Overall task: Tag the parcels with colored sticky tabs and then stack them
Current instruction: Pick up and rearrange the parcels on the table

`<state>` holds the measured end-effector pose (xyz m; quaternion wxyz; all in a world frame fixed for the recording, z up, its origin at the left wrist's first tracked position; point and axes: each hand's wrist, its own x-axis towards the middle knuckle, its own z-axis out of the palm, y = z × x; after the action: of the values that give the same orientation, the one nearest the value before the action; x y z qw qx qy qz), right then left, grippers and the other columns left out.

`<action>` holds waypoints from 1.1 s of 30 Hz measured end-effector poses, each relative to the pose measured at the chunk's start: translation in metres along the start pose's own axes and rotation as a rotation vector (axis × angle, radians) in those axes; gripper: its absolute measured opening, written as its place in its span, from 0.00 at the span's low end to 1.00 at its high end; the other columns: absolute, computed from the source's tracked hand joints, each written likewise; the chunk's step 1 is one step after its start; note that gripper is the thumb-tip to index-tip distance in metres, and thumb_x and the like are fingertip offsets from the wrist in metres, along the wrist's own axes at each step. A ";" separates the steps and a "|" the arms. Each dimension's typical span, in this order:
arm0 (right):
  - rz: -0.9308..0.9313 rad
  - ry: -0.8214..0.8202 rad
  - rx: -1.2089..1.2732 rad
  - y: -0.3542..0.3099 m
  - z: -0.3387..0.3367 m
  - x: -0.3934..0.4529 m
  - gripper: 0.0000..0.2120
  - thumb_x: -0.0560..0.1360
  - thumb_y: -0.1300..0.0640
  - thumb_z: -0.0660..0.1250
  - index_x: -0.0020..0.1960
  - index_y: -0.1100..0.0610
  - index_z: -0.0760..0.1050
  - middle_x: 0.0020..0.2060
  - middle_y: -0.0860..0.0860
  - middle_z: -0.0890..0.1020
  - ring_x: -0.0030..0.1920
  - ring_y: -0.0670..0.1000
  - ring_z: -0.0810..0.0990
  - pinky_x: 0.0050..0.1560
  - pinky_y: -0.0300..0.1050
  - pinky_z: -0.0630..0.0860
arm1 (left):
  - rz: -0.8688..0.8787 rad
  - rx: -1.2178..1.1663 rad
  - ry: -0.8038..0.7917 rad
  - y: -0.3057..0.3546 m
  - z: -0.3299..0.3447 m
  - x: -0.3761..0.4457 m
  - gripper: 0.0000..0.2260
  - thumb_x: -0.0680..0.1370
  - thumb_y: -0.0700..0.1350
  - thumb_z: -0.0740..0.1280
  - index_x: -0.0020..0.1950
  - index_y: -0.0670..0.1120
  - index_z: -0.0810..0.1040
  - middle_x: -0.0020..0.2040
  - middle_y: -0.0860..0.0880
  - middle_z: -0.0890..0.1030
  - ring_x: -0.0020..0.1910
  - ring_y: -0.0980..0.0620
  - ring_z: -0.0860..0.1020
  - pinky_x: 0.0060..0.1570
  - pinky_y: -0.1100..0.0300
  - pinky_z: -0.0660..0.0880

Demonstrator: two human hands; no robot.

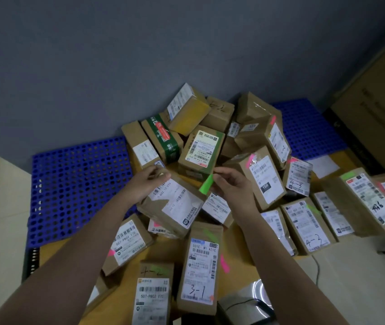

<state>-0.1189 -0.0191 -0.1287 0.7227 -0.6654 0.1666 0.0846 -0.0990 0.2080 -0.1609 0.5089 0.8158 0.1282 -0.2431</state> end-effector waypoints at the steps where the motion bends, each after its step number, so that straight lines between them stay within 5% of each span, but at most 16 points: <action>1: 0.002 0.003 -0.001 -0.001 0.003 0.000 0.06 0.76 0.67 0.66 0.49 0.60 0.79 0.51 0.62 0.81 0.43 0.50 0.84 0.41 0.37 0.80 | 0.064 0.083 0.075 0.000 0.003 -0.001 0.26 0.77 0.58 0.65 0.71 0.47 0.69 0.68 0.48 0.71 0.65 0.50 0.71 0.58 0.60 0.66; 5: -0.047 0.017 0.001 -0.008 0.014 0.000 0.06 0.75 0.67 0.67 0.47 0.58 0.79 0.48 0.60 0.82 0.43 0.48 0.84 0.42 0.37 0.80 | 0.416 0.189 0.365 0.017 0.015 -0.018 0.17 0.78 0.56 0.64 0.60 0.48 0.79 0.59 0.48 0.78 0.60 0.50 0.74 0.60 0.53 0.70; 9: -0.127 -0.031 -0.003 -0.019 0.026 -0.003 0.06 0.75 0.67 0.67 0.47 0.59 0.79 0.42 0.55 0.82 0.39 0.44 0.83 0.41 0.36 0.79 | 0.213 -0.203 -0.015 0.052 0.029 -0.045 0.07 0.78 0.50 0.65 0.52 0.51 0.80 0.46 0.54 0.81 0.44 0.59 0.79 0.44 0.65 0.75; 11: -0.176 -0.042 -0.041 -0.022 0.029 -0.004 0.06 0.75 0.67 0.68 0.48 0.58 0.79 0.40 0.52 0.83 0.39 0.44 0.82 0.42 0.37 0.79 | 0.177 -0.293 -0.003 0.060 0.033 -0.048 0.04 0.77 0.45 0.68 0.50 0.49 0.81 0.42 0.51 0.82 0.40 0.57 0.79 0.41 0.65 0.76; 13: -0.364 -0.007 -0.258 -0.021 0.026 -0.004 0.06 0.75 0.65 0.69 0.50 0.56 0.80 0.43 0.52 0.83 0.43 0.45 0.82 0.45 0.37 0.78 | 0.124 -0.391 0.050 0.065 0.032 -0.050 0.03 0.76 0.42 0.69 0.48 0.47 0.82 0.40 0.49 0.82 0.39 0.56 0.79 0.40 0.65 0.77; 17: -1.053 -0.094 -0.799 -0.020 0.015 -0.008 0.08 0.75 0.59 0.69 0.52 0.62 0.82 0.46 0.55 0.81 0.47 0.48 0.77 0.49 0.35 0.73 | -0.015 -0.537 0.062 0.070 0.028 -0.052 0.05 0.75 0.42 0.70 0.48 0.45 0.83 0.41 0.49 0.84 0.40 0.56 0.81 0.39 0.64 0.75; 22: -1.290 -0.121 -1.092 -0.013 0.018 -0.008 0.08 0.75 0.61 0.67 0.50 0.63 0.83 0.44 0.55 0.82 0.45 0.51 0.77 0.45 0.42 0.76 | -0.105 -0.623 0.064 0.072 0.024 -0.056 0.06 0.75 0.43 0.70 0.50 0.42 0.82 0.43 0.46 0.85 0.42 0.54 0.83 0.40 0.63 0.74; 27: -1.113 -0.197 -0.964 -0.019 0.022 -0.008 0.07 0.74 0.61 0.66 0.45 0.61 0.83 0.41 0.53 0.83 0.42 0.50 0.80 0.42 0.43 0.79 | -0.111 -0.677 0.006 0.067 0.020 -0.061 0.08 0.76 0.44 0.69 0.52 0.43 0.81 0.45 0.46 0.85 0.43 0.53 0.83 0.45 0.61 0.76; 33: -0.432 -0.505 -0.624 -0.043 0.025 -0.008 0.03 0.70 0.65 0.74 0.42 0.60 0.83 0.33 0.46 0.82 0.34 0.41 0.79 0.37 0.33 0.75 | -0.067 -0.649 -0.096 0.057 0.011 -0.068 0.06 0.74 0.40 0.70 0.51 0.42 0.82 0.45 0.44 0.85 0.41 0.51 0.83 0.44 0.61 0.81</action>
<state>-0.1086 0.0025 -0.0841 0.5068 -0.8293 -0.1910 0.1375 -0.1333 0.1748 -0.0855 0.7395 0.5939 0.2017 -0.2446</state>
